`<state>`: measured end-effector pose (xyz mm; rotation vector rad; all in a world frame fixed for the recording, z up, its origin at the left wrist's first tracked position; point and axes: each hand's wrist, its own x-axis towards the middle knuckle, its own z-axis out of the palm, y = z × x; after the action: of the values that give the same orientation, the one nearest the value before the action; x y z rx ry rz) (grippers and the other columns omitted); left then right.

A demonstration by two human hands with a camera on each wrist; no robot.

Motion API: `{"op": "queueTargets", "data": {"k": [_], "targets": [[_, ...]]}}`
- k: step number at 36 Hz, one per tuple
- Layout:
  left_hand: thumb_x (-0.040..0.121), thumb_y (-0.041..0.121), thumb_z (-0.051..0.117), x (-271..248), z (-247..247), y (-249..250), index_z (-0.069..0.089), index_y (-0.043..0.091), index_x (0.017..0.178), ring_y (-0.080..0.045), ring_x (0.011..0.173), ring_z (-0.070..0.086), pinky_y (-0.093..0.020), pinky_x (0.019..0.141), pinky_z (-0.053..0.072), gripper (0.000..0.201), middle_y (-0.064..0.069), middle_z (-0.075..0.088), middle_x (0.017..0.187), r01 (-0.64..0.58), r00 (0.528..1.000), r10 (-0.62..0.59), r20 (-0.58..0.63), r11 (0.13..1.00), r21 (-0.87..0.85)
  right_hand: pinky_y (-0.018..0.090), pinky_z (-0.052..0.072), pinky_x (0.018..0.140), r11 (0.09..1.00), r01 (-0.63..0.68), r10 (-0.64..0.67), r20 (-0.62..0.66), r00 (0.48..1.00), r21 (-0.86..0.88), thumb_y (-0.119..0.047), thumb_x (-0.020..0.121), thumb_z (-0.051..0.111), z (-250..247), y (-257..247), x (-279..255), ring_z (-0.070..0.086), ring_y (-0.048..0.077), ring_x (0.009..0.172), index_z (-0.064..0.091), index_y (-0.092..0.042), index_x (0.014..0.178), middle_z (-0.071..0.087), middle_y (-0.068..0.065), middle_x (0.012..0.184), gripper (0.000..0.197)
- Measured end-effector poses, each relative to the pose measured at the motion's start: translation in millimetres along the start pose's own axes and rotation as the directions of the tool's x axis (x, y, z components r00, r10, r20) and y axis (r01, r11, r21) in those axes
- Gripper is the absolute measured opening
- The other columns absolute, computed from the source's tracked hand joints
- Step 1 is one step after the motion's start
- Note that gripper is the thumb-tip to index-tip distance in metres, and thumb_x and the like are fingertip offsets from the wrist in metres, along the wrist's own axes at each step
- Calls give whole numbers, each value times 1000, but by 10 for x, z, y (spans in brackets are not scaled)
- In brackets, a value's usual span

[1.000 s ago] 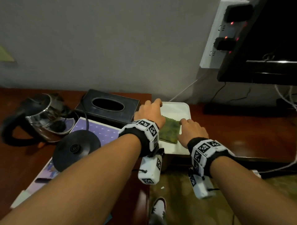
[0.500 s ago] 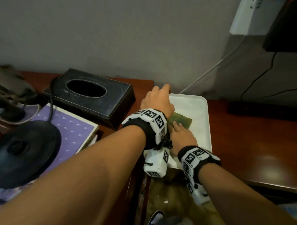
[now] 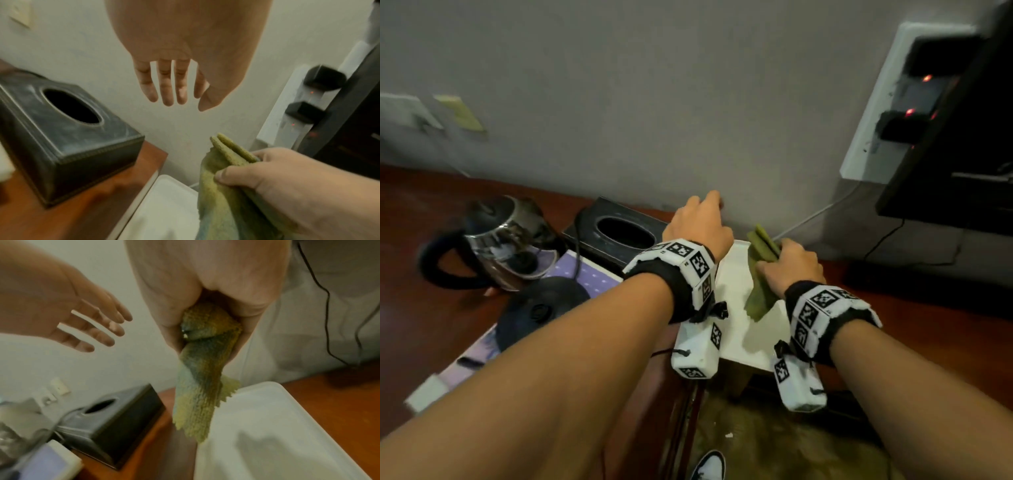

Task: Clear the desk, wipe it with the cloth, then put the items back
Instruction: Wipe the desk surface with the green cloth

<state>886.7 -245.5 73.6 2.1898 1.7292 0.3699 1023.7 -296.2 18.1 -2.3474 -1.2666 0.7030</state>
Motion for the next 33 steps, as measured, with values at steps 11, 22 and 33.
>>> {"op": "queueTargets", "data": {"k": [11,22,33], "targets": [[88,30,57,-717,-1497,-837,49,22,123,-33,111,54,-39,79,43,36,-5,54,121,149,983,-144,-118,988,41,41,44,82,955,294,-292,-50,955,36,-38,93,47,-297,-1739,-989,56,41,99,65,-14,95,62,20,105,30],[87,29,58,-1706,-2553,-2802,49,23,123,-34,108,56,-39,77,45,38,-6,56,122,406,899,-392,-194,913,39,43,43,85,911,411,-411,26,911,13,-33,96,44,801,-3103,-2065,53,43,106,60,-11,111,57,23,116,31],[90,33,57,-2212,-3179,-4405,47,20,126,-27,93,55,-39,76,48,39,-6,57,116,509,857,-498,-135,858,65,45,46,87,850,525,-519,106,848,-39,-35,95,44,1814,-4377,-2817,55,42,102,59,-12,106,58,20,113,30]]}}
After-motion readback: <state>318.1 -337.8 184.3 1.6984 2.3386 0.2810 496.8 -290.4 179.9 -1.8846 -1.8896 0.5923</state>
